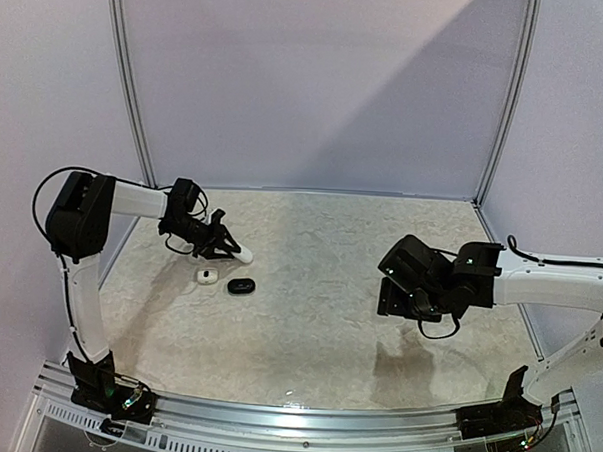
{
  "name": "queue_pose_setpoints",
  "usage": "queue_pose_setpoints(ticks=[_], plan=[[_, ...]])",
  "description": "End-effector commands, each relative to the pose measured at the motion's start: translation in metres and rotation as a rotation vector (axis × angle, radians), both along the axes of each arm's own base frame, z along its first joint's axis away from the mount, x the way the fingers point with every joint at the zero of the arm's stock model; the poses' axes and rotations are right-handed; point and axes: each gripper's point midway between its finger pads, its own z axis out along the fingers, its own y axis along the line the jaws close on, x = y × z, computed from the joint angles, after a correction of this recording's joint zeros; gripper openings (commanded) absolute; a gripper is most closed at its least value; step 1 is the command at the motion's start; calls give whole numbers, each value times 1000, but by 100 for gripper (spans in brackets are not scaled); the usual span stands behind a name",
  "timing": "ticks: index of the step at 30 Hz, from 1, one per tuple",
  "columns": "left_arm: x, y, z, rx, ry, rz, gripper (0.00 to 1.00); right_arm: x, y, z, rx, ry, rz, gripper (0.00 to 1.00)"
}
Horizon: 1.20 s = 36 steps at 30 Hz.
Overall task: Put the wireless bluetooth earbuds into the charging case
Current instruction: Place the charging case with the earbuds at the center of the board, then reset both arms
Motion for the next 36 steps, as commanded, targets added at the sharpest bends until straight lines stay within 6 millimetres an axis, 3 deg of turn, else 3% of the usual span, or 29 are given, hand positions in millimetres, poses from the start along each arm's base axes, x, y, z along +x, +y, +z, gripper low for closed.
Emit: queue_pose_setpoints(ticks=[1, 2, 5, 6, 10, 14, 18, 24, 29, 32, 36], plan=[[-4, 8, -22, 17, 47, 70, 50, -1, -2, -7, 3, 28, -30, 77], [-7, 9, -23, 22, 52, 70, 59, -1, -2, -7, 5, 26, -35, 78], [-15, 17, -21, 65, 63, 90, 96, 0, -3, -5, 14, 17, -47, 79], [-17, 21, -18, 83, 62, 98, 99, 1, -3, -2, 20, 10, -49, 80], [-23, 34, 3, 160, 40, 124, 99, 4, -5, -1, 61, 12, -64, 97], [-29, 50, 31, 262, 9, 125, 99, 21, -17, 3, 105, 5, -109, 99], [-39, 60, 65, 313, -53, 102, 99, 48, -41, 21, 132, -66, -163, 99], [-60, 75, 128, 402, -210, 23, 99, 86, -99, 34, 215, -156, -261, 99], [-85, 96, 178, 519, -452, -58, 99, 96, -152, 43, 152, -299, -333, 99], [-102, 112, 192, 595, -591, -69, 99, 93, -172, 44, 52, -405, -316, 99], [-124, 134, 185, 659, -688, -11, 99, 77, -207, 51, -44, -571, -401, 99]])
